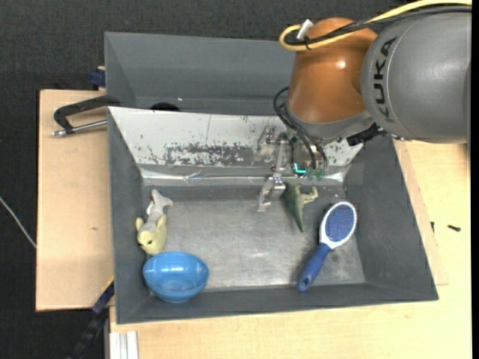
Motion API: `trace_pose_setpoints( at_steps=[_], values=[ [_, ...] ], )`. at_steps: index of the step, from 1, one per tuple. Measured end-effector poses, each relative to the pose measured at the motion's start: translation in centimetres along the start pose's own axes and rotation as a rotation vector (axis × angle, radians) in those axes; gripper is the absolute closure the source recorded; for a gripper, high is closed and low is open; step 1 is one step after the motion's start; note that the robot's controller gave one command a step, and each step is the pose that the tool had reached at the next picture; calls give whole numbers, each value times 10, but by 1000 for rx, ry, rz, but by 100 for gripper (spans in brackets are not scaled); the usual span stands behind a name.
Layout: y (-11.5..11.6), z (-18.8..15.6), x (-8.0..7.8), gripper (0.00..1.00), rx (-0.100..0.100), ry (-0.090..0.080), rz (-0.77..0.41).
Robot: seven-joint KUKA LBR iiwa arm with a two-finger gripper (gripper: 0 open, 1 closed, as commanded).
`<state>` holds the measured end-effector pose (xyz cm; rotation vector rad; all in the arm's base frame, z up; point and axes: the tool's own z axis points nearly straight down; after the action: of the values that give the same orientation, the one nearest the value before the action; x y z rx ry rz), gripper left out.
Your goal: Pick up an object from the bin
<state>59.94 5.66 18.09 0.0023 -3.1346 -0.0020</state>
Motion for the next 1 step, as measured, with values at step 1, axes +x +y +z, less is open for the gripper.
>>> trace_pose_setpoints(
  at_steps=[1],
  values=[
    [-65, 48, 41, 0, 1, -2, 221]
  ],
)
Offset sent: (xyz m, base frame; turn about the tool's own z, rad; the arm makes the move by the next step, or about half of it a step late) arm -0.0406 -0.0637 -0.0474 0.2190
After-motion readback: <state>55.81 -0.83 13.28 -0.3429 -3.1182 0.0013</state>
